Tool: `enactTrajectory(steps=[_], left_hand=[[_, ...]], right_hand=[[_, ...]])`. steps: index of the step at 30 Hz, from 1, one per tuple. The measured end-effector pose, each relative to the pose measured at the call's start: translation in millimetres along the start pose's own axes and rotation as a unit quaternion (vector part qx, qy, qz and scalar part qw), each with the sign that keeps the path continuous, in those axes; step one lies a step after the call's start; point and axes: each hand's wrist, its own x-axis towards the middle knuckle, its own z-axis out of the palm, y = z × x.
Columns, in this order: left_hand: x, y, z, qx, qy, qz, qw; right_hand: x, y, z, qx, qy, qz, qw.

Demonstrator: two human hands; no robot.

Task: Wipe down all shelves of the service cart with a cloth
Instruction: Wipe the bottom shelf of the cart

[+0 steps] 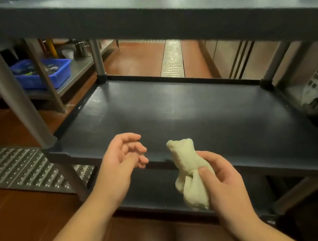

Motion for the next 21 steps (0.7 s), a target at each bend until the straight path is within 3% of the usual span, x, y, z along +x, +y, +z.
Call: enactTrajectory(steps=[7,15,21], left_hand=[[-28,-84,-12,-0.016,-0.027,-0.024,0.999],[-62,-187,-18,-0.002,0.01,-0.102,0.995],[-61,-221,-14,0.02,0.031,-0.175,0.984]], right_hand=[[-19,92,-2,0.05,-0.046,0.063,0.996],[-11,214,-23,-0.035,-0.002,0.112,0.993],[-7,261,-29,-0.016,0.056,0.143,0.988]])
